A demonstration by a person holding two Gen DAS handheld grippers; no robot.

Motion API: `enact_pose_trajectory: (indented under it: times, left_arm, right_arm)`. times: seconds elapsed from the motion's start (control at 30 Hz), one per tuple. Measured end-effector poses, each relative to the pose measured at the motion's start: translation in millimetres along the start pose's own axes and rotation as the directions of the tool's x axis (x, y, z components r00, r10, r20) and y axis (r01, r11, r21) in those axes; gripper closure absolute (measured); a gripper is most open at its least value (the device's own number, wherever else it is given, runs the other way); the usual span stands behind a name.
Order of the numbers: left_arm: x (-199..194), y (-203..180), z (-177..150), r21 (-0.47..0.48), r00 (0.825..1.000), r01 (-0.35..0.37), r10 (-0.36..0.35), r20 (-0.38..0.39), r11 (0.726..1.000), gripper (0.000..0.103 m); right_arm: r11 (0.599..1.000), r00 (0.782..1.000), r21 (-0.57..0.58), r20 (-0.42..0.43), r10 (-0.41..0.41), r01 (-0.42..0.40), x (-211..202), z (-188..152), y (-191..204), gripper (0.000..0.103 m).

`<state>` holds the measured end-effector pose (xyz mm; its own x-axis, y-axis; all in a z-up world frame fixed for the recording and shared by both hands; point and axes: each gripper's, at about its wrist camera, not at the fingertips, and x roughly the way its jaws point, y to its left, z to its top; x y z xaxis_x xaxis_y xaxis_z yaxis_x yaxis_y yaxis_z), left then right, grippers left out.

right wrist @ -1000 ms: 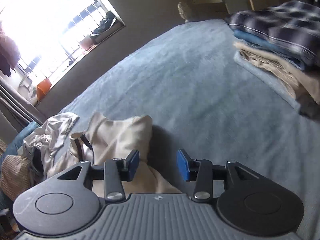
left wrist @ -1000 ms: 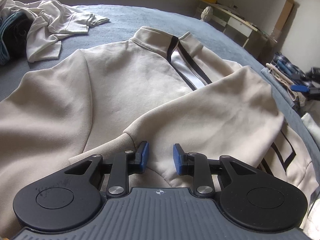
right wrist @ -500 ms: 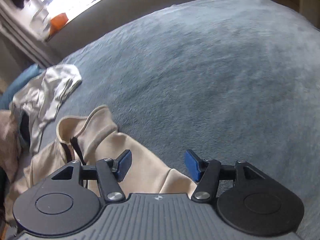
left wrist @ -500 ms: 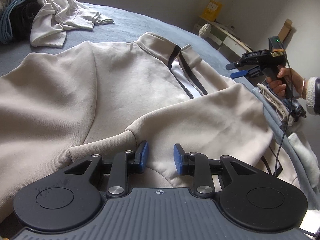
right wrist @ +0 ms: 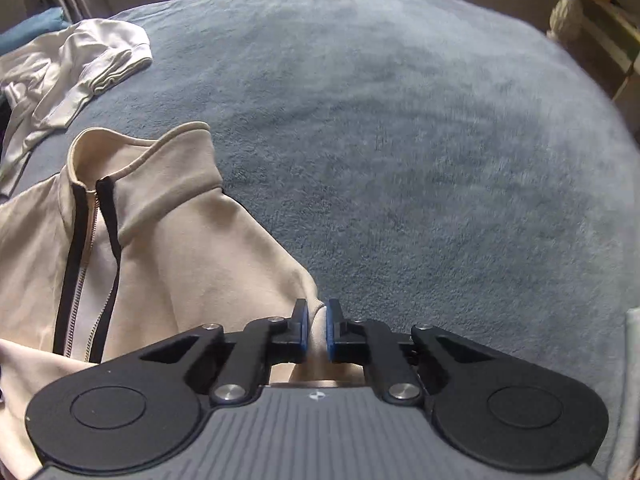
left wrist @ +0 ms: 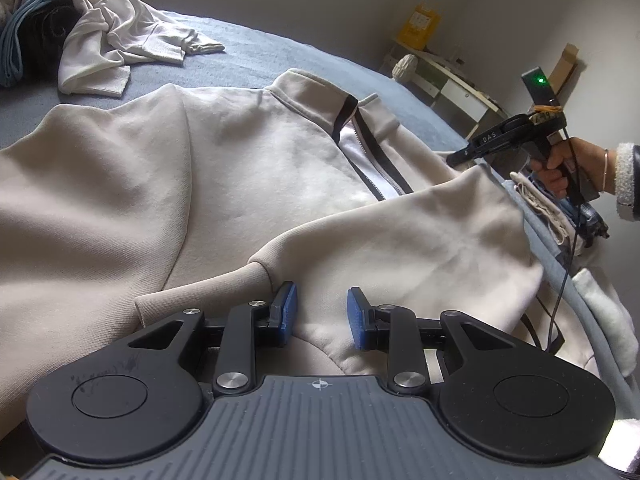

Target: Fold clothes

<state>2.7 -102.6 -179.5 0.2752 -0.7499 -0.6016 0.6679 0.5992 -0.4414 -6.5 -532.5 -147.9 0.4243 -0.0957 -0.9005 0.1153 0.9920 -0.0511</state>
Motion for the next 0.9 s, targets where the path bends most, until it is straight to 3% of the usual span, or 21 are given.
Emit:
enact_pose_trajectory:
  times: [0.17,0.4,0.53,0.63,0.77,0.9]
  left_arm:
    - [-0.2,0.0,-0.6,-0.008,1.0,-0.004,0.004,0.002,1.0,0.075]
    - [-1.6,-4.1,-3.2,0.018,1.0,-0.021,0.021,0.007,1.0,0.075]
    - [-2.3,-4.0,-3.6,0.013,1.0,-0.019,0.019,0.006,1.0,0.075]
    - [-2.2,-4.4,-4.0,0.008,1.0,-0.018,0.018,0.01,1.0,0.075]
    - [-2.2,-3.3,-4.4,0.004,1.0,-0.013,0.013,0.016,1.0,0.075]
    - [-2.4,-2.5,-4.2,0.004,1.0,-0.009,0.009,0.016,1.0,0.075]
  right_arm:
    - [0.966,0.978,-0.155,0.072,-0.198,0.207,18.5,-10.3,21.9,0.096]
    - [0.831,0.886,-0.309,0.205,-0.416,0.462,42.5,-22.6,49.4,0.096]
    - [0.891,0.906,-0.192,0.194,-0.376,0.411,37.7,-12.9,38.4,0.089]
    - [0.942,0.923,-0.066,0.233,-0.307,0.329,2.1,-0.6,25.6,0.083]
    - [0.989,0.959,0.064,0.243,-0.143,0.132,-25.7,10.3,18.3,0.083]
    - [0.997,0.981,0.079,0.192,0.006,-0.021,-2.2,26.3,31.7,0.084]
